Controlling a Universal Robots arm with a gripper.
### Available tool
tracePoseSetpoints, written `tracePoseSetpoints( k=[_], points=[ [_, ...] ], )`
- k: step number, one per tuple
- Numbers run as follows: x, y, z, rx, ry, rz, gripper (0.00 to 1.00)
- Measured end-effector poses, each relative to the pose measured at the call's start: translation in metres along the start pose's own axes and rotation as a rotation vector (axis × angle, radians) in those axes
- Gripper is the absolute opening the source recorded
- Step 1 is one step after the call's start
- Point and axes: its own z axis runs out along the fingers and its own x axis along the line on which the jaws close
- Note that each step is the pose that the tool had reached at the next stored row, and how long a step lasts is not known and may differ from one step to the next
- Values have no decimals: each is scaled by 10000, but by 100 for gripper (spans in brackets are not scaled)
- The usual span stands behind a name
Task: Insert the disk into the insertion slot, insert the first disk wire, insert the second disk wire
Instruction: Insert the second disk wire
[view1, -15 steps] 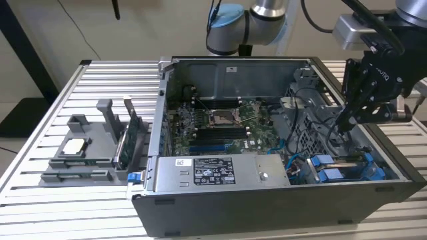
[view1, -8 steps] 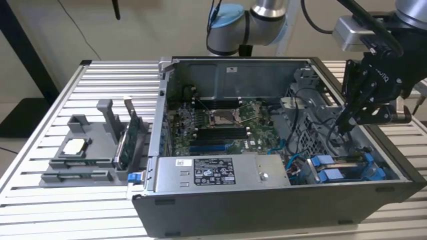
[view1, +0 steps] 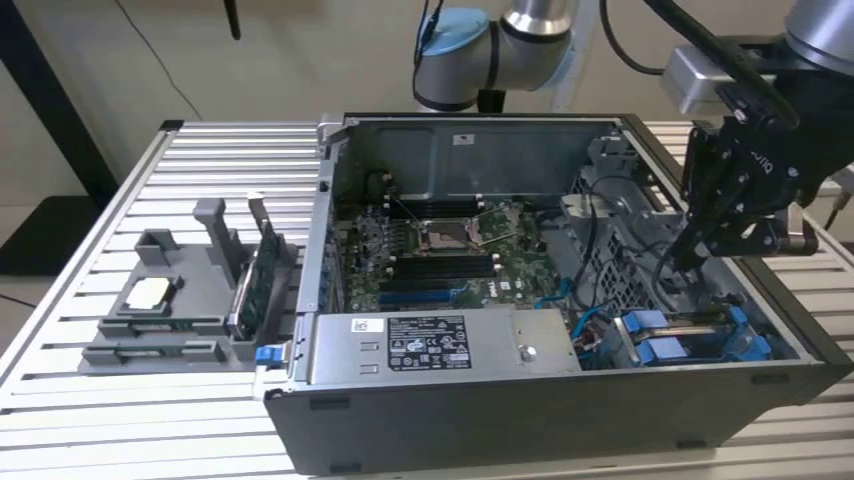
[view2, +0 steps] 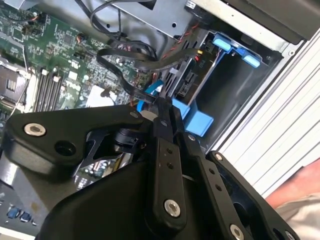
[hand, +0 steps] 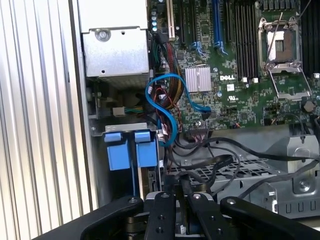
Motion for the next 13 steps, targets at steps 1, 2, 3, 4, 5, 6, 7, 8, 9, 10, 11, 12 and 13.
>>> tracePoseSetpoints(
  k=[1, 2, 3, 4, 5, 6, 7, 8, 9, 10, 11, 12, 13],
  points=[
    [4, 0, 9, 1, 1, 0, 16],
    [7, -1, 20, 0, 1, 1, 16],
    [10, -1, 30, 1, 1, 0, 16],
    [12, -2, 40, 1, 1, 0, 16],
    [16, -2, 50, 1, 1, 0, 16],
    [19, -2, 59, 1, 0, 0, 16],
    [23, -3, 68, 1, 1, 0, 16],
    [26, -3, 75, 2, 1, 1, 16],
    [30, -4, 84, 1, 1, 2, 16],
    [34, -4, 91, 2, 2, 2, 16],
    [38, -5, 98, 1, 3, 1, 16],
    [43, -6, 107, 2, 2, 0, 16],
    [47, -7, 115, 1, 0, 0, 16]
  ],
)
